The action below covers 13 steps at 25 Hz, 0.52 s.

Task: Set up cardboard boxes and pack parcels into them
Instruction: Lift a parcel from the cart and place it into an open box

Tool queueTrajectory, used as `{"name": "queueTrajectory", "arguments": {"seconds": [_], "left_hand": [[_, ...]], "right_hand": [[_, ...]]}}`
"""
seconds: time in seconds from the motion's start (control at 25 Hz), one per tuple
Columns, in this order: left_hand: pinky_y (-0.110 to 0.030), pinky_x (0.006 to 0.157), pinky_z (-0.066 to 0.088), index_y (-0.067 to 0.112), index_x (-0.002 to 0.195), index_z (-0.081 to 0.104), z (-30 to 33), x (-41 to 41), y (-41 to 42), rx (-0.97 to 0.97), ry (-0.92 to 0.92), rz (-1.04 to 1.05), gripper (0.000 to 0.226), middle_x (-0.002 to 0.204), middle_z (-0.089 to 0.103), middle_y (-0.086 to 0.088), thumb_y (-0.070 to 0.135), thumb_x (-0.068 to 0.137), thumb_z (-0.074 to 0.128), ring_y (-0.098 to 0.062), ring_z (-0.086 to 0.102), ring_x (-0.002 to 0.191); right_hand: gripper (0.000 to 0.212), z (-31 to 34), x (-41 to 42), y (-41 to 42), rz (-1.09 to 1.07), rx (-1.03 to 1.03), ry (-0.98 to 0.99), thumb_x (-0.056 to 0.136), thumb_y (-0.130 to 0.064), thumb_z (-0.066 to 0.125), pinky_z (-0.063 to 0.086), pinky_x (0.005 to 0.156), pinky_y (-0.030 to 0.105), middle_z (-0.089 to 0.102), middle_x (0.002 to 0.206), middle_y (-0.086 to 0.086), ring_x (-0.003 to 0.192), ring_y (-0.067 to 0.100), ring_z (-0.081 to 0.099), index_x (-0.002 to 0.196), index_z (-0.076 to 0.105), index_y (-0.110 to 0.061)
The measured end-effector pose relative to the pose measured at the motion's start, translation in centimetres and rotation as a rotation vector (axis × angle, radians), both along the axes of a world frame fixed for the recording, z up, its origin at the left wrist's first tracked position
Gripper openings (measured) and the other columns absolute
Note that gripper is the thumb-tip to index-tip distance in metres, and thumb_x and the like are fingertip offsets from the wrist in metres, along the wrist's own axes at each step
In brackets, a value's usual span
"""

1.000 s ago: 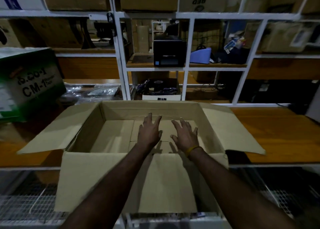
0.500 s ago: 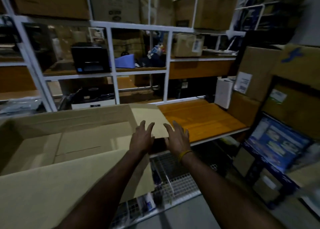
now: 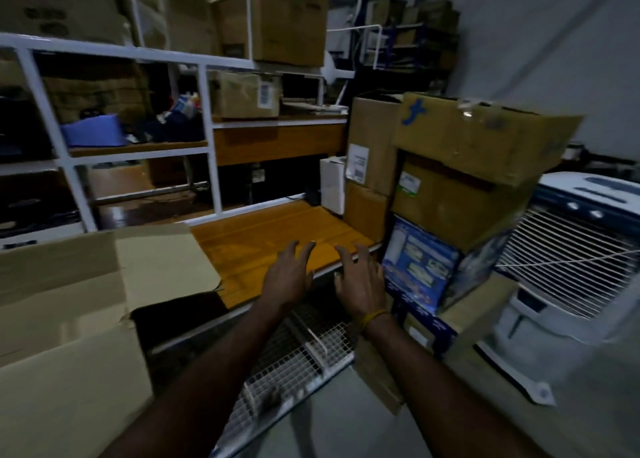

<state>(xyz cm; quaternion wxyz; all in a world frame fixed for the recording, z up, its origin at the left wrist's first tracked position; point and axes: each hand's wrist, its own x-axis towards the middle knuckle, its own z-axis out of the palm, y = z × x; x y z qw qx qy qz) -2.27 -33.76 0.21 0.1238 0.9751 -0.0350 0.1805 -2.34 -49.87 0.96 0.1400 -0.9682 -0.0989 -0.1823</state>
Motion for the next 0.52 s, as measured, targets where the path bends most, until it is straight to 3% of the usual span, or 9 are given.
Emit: {"name": "queueTrajectory", "arguments": {"seconds": [0.2, 0.52], "left_hand": [[-0.039, 0.065, 0.052, 0.030, 0.154, 0.023, 0.7, 3.7, -8.0, -0.004, -0.057, -0.141, 0.064, 0.161, 0.019, -0.009, 0.030, 0.100, 0.056, -0.036, 0.046, 0.129], [-0.037, 0.072, 0.052, 0.029, 0.155, 0.024, 2.3, 12.8, -16.0, -0.076, -0.124, -0.277, 0.063, 0.161, 0.020, -0.009, 0.035, 0.100, 0.054, -0.032, 0.049, 0.128]], "right_hand": [[0.055, 0.8, 1.4, -7.1, -0.141, 0.055, -0.051, 0.100, -0.030, 0.053, 0.041, 0.103, 0.053, 0.029, 0.154, 0.011, 0.130, 0.035, 0.043, 0.149, 0.031, -0.030], [0.059, 1.8, 7.2, -15.7, -0.319, 0.047, -0.120, 0.099, -0.030, 0.057, 0.042, 0.103, 0.052, 0.022, 0.159, 0.010, 0.135, 0.035, 0.040, 0.152, 0.031, -0.031]]}}
